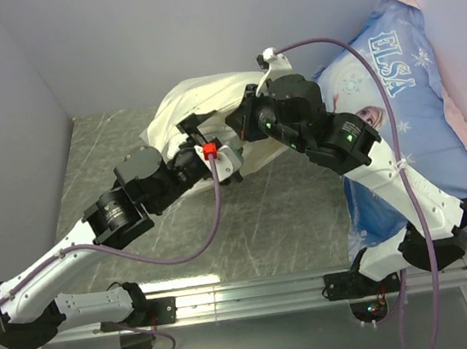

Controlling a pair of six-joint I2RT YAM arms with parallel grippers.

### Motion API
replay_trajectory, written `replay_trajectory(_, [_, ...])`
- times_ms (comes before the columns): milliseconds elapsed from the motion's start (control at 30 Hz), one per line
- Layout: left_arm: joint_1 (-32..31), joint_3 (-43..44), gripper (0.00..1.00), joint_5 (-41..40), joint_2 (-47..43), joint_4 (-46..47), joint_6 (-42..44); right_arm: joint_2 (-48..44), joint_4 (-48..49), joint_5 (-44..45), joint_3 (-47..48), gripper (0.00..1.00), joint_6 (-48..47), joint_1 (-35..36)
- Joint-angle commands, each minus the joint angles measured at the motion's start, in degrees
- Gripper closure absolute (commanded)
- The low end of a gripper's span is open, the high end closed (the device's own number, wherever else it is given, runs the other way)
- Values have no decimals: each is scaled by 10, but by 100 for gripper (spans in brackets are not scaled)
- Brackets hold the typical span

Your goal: Remove the pillowcase from the pillow

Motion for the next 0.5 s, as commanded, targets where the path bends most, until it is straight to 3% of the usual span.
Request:
replay_trajectory(0, [26,30,4,23,2,-7,-3,-40,59,21,-20,100,-8,7])
replay_trajectory(200, [43,44,8,80,9,-42,-33,-49,55,28,-21,100,-11,6])
replay_trajectory(467, [38,-28,1,95,-71,51,-47,-46,54,32,-21,100,-14,7])
